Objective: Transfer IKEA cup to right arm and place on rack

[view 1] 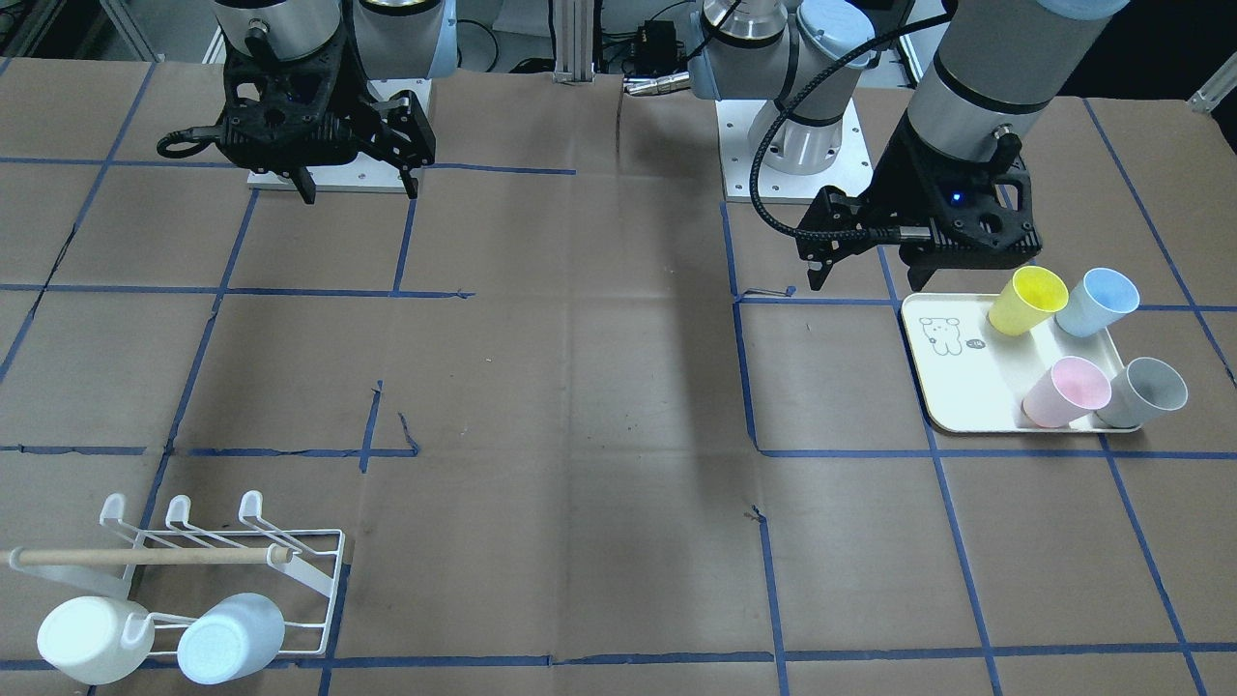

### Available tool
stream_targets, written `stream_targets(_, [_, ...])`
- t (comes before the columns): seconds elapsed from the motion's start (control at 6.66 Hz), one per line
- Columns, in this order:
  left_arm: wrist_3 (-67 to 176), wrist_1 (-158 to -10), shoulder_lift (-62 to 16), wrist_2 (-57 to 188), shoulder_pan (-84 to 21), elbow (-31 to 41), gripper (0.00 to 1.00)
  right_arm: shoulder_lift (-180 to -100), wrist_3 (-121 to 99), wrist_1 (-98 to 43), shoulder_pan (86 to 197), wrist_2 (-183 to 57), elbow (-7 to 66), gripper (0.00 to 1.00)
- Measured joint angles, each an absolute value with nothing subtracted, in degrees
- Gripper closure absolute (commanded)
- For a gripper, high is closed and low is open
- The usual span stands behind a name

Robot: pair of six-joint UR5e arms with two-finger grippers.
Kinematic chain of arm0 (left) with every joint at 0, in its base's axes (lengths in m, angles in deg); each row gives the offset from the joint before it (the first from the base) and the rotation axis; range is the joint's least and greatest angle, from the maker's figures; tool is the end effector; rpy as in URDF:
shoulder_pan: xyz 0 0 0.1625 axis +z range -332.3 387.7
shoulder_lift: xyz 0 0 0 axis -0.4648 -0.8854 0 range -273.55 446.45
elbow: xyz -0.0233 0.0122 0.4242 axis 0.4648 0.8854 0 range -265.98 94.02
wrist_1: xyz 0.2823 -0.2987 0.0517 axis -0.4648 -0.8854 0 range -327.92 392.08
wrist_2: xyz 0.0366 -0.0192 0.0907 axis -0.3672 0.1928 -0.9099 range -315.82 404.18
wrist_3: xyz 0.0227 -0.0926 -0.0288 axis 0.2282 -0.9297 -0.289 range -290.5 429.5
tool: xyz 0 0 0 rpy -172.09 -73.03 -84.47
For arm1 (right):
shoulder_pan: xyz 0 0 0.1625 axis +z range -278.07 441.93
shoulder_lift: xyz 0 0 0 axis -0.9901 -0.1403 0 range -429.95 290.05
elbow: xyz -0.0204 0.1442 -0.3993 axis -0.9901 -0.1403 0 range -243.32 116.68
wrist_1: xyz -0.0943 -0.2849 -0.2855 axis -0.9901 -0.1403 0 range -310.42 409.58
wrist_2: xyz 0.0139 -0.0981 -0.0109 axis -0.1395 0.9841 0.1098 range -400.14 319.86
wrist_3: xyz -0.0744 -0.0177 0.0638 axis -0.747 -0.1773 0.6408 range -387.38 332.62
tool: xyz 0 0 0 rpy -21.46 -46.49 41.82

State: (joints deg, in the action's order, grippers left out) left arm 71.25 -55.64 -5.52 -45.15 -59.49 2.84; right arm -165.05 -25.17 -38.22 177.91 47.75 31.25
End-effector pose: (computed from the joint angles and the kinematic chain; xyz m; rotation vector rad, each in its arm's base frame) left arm -0.1093 -0.5150 0.4849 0.0287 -3.1307 0.0418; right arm 0.1832 -0.4345 0.4870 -0.1012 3.1049 0.0494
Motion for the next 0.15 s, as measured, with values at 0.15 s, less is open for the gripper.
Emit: stream_targets(0.15, [71.25, -55.64, -5.55, -45.13, -59.49, 2.86, 0.00, -165.05, -25.18, -38.22, 177.91, 47.73, 31.27, 0.00])
